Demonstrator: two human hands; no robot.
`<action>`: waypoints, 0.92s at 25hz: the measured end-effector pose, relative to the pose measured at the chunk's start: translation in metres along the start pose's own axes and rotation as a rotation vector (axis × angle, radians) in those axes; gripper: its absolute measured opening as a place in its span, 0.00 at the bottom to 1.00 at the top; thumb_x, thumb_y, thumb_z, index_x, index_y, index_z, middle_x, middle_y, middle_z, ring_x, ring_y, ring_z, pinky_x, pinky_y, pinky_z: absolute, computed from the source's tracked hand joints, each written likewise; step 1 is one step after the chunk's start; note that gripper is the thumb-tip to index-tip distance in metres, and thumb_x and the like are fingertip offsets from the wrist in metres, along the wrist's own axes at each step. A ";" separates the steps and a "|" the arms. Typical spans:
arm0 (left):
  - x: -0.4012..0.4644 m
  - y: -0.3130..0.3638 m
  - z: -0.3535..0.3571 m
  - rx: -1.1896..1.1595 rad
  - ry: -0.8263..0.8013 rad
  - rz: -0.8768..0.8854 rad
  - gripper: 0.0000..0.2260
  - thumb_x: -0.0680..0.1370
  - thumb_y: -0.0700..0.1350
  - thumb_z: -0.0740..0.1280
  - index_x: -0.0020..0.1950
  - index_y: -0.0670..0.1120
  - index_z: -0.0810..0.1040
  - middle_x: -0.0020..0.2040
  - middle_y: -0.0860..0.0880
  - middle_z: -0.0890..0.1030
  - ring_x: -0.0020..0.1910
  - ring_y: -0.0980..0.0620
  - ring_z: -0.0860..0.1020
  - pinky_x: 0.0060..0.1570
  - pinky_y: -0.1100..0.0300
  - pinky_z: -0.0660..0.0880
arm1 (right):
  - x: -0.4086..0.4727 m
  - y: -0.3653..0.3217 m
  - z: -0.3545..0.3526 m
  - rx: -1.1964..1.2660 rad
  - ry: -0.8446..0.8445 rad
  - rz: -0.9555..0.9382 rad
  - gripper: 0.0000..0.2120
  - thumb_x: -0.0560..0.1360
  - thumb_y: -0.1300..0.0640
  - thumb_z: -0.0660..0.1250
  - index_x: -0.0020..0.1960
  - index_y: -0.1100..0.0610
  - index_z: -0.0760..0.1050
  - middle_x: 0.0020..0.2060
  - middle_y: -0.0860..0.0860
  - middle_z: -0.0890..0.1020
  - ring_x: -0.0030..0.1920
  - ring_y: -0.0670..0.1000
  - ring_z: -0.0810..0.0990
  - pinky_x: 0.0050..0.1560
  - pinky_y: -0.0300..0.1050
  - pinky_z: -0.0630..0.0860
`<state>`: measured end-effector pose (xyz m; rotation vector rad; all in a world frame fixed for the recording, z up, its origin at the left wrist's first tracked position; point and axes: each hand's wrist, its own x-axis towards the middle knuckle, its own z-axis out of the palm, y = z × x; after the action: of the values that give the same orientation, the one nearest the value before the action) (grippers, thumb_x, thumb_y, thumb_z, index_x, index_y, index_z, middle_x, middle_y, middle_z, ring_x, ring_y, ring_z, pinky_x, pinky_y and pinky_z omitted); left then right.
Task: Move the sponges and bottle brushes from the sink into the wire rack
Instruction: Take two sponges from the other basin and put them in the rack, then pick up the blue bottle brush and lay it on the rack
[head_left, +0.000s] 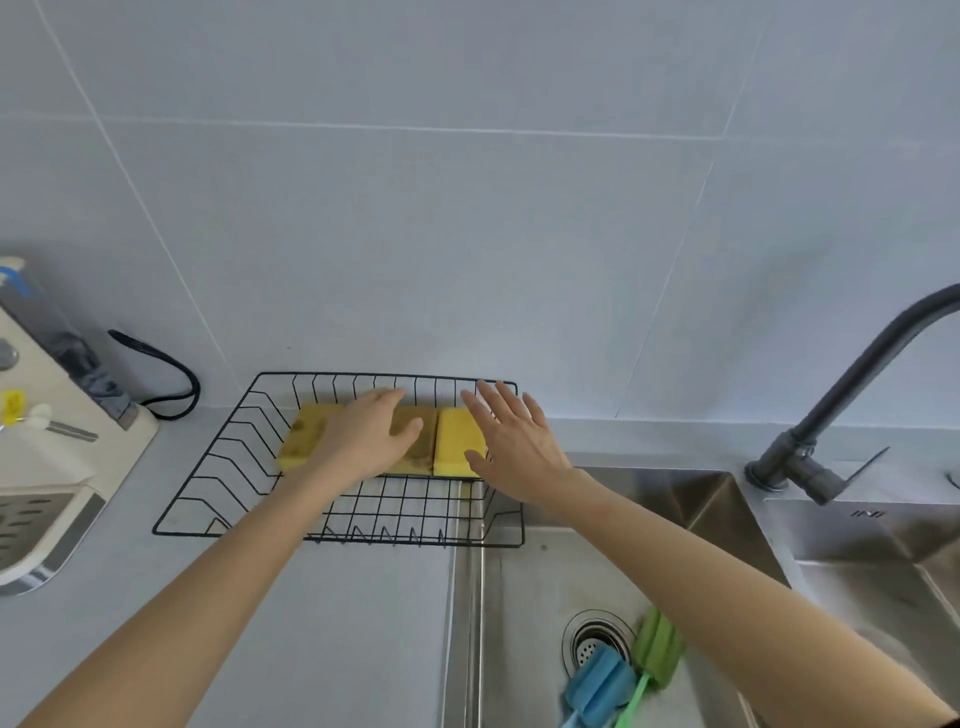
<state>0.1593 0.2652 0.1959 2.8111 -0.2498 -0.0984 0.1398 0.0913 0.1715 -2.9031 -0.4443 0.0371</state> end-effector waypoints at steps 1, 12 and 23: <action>-0.006 0.011 -0.001 -0.006 -0.003 0.023 0.25 0.78 0.52 0.57 0.73 0.44 0.59 0.74 0.45 0.63 0.73 0.48 0.63 0.70 0.52 0.63 | -0.011 0.006 -0.005 -0.008 0.016 0.014 0.31 0.78 0.51 0.58 0.76 0.54 0.48 0.78 0.53 0.50 0.78 0.54 0.46 0.77 0.53 0.43; -0.067 0.110 0.041 -0.103 -0.166 0.180 0.25 0.78 0.50 0.57 0.73 0.45 0.57 0.74 0.46 0.63 0.72 0.47 0.62 0.69 0.53 0.62 | -0.123 0.064 -0.016 -0.019 -0.008 0.170 0.31 0.79 0.51 0.57 0.77 0.55 0.47 0.78 0.54 0.50 0.78 0.54 0.46 0.77 0.54 0.44; -0.102 0.141 0.112 -0.179 -0.353 0.178 0.24 0.78 0.49 0.58 0.73 0.45 0.58 0.72 0.43 0.66 0.70 0.47 0.66 0.69 0.53 0.63 | -0.180 0.095 0.028 -0.036 -0.181 0.204 0.32 0.78 0.53 0.58 0.77 0.54 0.47 0.78 0.53 0.51 0.78 0.54 0.47 0.77 0.53 0.44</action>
<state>0.0255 0.1183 0.1381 2.5656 -0.5409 -0.5487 -0.0055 -0.0452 0.1232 -2.9808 -0.1764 0.3271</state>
